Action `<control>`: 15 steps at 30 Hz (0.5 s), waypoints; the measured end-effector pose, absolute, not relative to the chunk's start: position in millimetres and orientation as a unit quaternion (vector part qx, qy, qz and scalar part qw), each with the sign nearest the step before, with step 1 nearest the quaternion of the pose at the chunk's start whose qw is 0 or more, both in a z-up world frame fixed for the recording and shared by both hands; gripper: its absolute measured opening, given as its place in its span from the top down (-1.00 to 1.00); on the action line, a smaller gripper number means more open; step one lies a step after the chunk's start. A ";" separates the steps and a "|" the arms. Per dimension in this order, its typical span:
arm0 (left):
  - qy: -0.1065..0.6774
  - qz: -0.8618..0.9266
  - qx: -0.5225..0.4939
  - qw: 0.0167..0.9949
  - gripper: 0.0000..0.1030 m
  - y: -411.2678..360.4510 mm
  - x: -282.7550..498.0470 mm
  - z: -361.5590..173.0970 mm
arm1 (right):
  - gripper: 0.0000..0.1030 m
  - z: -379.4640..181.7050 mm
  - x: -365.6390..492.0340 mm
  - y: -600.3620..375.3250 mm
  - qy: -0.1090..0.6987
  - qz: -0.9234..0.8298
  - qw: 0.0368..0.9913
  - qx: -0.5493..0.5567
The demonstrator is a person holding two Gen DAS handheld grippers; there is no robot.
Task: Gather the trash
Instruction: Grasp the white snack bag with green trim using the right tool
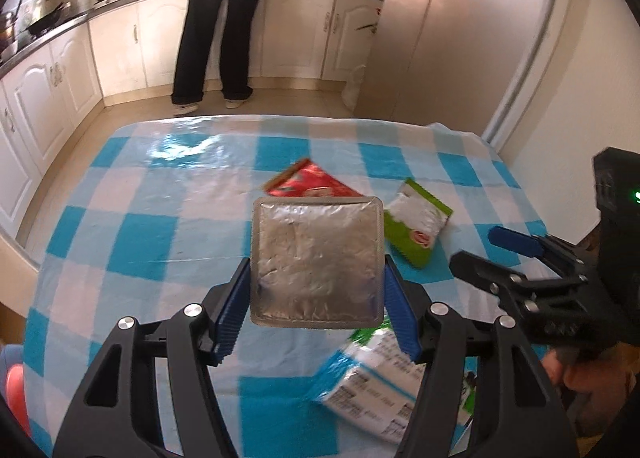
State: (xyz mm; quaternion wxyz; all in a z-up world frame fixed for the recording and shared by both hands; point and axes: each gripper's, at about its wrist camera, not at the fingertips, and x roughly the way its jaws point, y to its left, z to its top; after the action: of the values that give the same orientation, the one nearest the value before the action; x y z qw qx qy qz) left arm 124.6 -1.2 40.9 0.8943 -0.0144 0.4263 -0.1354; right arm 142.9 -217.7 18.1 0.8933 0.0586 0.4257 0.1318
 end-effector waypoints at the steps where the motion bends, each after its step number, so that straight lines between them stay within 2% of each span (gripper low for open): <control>1: 0.426 -0.134 -0.017 0.894 -0.23 1.9 124.0 41.0 | -0.74 17.4 146.6 -215.2 0.427 0.134 0.893 0.056; 15: 0.440 -0.119 -0.043 0.889 -0.23 37.2 119.6 26.4 | -0.78 4.2 193.7 -182.9 0.453 0.155 0.877 -0.044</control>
State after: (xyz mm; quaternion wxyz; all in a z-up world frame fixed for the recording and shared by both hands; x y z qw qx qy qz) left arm 119.6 37.2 26.4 0.8890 -0.0428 0.4402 -0.1187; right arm 193.7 -182.9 4.2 0.8767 -0.0440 0.4532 0.1554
